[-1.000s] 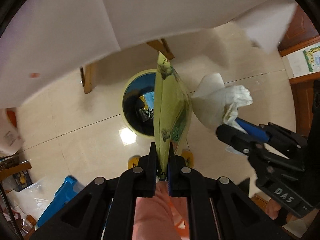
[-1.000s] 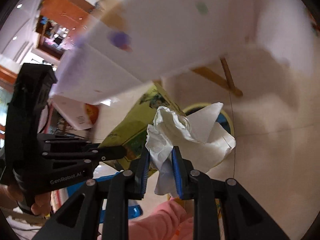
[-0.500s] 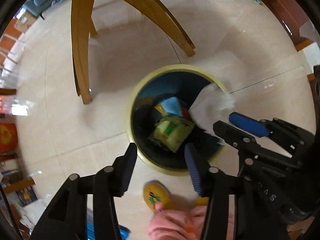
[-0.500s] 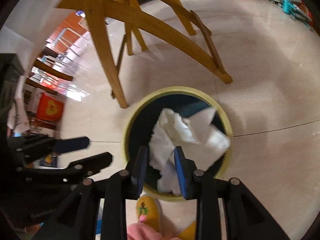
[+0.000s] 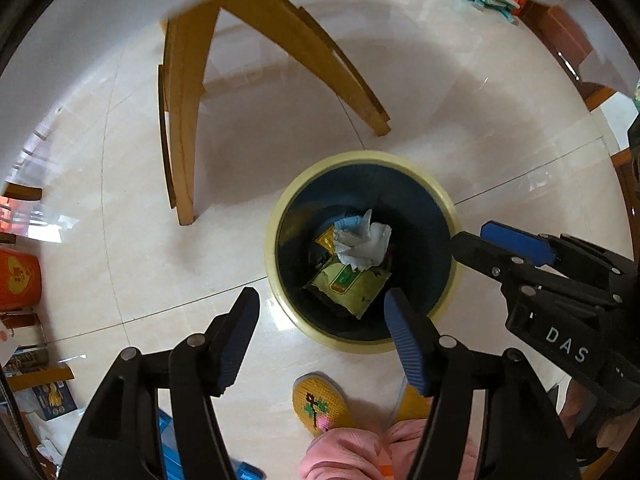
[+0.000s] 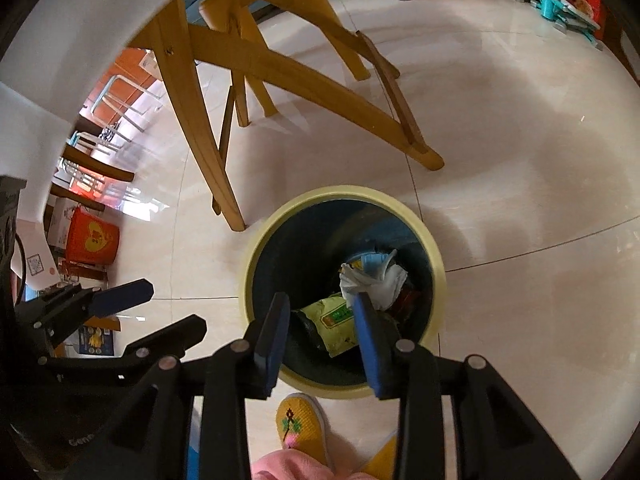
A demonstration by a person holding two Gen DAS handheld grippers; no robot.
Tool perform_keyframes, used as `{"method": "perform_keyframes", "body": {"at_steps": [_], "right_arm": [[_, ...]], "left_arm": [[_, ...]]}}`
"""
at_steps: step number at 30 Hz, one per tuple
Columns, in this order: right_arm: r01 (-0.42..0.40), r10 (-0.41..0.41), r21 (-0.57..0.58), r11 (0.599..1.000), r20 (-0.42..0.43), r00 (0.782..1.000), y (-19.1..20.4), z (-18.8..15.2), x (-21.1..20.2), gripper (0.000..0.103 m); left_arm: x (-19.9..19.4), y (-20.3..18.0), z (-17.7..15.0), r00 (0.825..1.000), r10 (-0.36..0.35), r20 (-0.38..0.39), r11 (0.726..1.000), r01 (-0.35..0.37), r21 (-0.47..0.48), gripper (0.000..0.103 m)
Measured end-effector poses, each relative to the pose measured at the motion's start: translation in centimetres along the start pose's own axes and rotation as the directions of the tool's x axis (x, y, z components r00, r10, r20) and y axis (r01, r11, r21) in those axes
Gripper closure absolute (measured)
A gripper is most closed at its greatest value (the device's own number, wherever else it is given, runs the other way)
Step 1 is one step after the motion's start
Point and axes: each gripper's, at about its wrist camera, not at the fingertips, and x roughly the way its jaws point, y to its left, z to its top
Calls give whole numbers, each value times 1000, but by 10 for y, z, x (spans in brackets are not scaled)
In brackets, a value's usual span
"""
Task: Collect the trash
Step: 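Raise both open tools back toward the table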
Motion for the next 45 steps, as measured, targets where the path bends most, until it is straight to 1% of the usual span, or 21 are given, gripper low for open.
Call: {"method": "perform_keyframes", "body": {"at_steps": [3,6,9,14,18,20,24,29,33,34,36,37,41,44,45], "right_arm": [[5,-5,9,1000,10,1000,1,0,-12,69],[16,-16,13,1000,23,1000,4,0,-28,69],[10,-10,26,1000,34,999,5,2,-42,69],[-5,3,33,999,46,999,14,4,-82,69],[-38,38,8,999,54,998,29,7,-135,69],[-56,56,-4,998,56,997,37,9,-159,69],[-79,84,-61,995,87,993,57,16,-224,69],[-105,127,-152,983,144,981,83,28,-302,69],[-106,158,-245,964,202,967,102,40,-350,69],[-105,163,-259,960,212,964,106,42,-358,69],[-96,179,-308,946,254,951,114,49,-382,69],[-90,184,-326,941,271,945,118,52,-390,69],[-71,207,-382,922,328,922,129,64,-415,69],[-51,212,-414,909,353,911,139,80,-428,69],[-49,214,-418,907,357,909,142,84,-430,69]], "left_arm": [[-18,2,-2,999,-5,35,1000,6,-16,40],[-32,2,-3,997,8,74,1000,-7,-20,40],[-53,3,-5,993,16,115,999,-11,-41,40],[-93,6,-7,990,4,140,995,10,-101,40],[-140,7,-11,987,-22,158,989,45,-142,40],[-172,6,-14,984,-29,176,986,57,-158,40],[-236,4,-17,974,-14,226,983,55,-174,40],[-315,11,-16,955,9,297,971,62,-229,40],[-372,15,-13,928,61,367,971,30,-238,40],[-386,17,-12,919,76,387,970,21,-241,40],[-413,22,-9,896,102,432,967,14,-256,40],[-422,21,-7,889,109,445,965,12,-261,40],[-464,27,0,843,168,511,956,-12,-294,40],[-487,31,9,818,198,541,952,-29,-305,40],[-492,32,11,813,205,545,951,-35,-306,40]]}}
